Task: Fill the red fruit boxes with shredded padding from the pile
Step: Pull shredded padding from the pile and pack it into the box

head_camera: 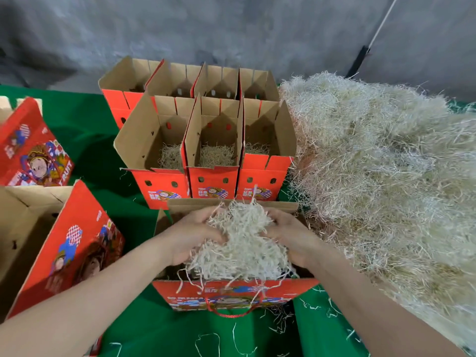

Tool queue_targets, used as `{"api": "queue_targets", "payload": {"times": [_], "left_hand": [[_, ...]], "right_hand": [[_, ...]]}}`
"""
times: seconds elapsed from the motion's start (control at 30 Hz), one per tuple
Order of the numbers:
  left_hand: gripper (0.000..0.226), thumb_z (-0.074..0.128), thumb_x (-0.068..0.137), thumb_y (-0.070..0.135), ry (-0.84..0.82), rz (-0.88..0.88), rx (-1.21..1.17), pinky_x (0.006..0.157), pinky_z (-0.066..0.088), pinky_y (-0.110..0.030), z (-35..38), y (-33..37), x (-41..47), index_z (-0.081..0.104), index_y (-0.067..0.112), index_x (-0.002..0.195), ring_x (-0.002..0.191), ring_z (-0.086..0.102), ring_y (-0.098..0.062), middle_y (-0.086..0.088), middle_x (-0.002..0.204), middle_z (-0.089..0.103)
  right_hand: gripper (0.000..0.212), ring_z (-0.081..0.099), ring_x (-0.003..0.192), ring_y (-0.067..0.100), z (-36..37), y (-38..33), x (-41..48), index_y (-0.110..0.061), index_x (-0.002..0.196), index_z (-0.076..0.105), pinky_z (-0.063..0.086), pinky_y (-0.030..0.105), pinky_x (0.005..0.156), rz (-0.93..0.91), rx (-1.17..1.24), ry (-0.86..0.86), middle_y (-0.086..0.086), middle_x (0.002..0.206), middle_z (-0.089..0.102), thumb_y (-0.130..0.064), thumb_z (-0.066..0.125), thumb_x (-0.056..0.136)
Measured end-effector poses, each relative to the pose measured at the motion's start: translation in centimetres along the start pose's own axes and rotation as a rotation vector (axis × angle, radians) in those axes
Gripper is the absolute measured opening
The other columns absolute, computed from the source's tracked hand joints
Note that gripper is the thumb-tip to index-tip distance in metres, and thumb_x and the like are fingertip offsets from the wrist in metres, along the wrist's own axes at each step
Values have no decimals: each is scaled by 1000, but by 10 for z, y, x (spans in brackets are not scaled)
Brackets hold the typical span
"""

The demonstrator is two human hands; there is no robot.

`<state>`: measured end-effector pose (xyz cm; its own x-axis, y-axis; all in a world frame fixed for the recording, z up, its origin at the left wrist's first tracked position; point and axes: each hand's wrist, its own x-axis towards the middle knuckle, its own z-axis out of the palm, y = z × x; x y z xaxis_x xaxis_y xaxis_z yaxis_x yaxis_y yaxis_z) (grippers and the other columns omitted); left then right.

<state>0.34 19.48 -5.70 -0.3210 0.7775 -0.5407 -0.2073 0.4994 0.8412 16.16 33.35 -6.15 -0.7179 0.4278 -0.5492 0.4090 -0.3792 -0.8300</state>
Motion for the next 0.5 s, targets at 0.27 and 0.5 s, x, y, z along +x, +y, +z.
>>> {"api": "queue_targets", "payload": {"times": [0.27, 0.5], "left_hand": [[74, 51, 69, -24, -30, 470, 223, 71, 38, 2, -5, -5, -13, 50, 39, 107, 95, 43, 30, 29, 107, 48], [72, 74, 59, 12, -27, 476, 258, 89, 39, -14, -9, -7, -13, 38, 42, 114, 118, 36, 15, 21, 127, 39]], "right_hand": [[63, 36, 126, 19, -10, -6, -13, -22, 115, 51, 28, 47, 105, 83, -200, -94, 3, 138, 41, -41, 76, 61], [30, 54, 85, 8, -1, -1, -2, -7, 113, 47, 41, 29, 88, 57, -229, 49, -4, 96, 59, 0, 56, 85]]}}
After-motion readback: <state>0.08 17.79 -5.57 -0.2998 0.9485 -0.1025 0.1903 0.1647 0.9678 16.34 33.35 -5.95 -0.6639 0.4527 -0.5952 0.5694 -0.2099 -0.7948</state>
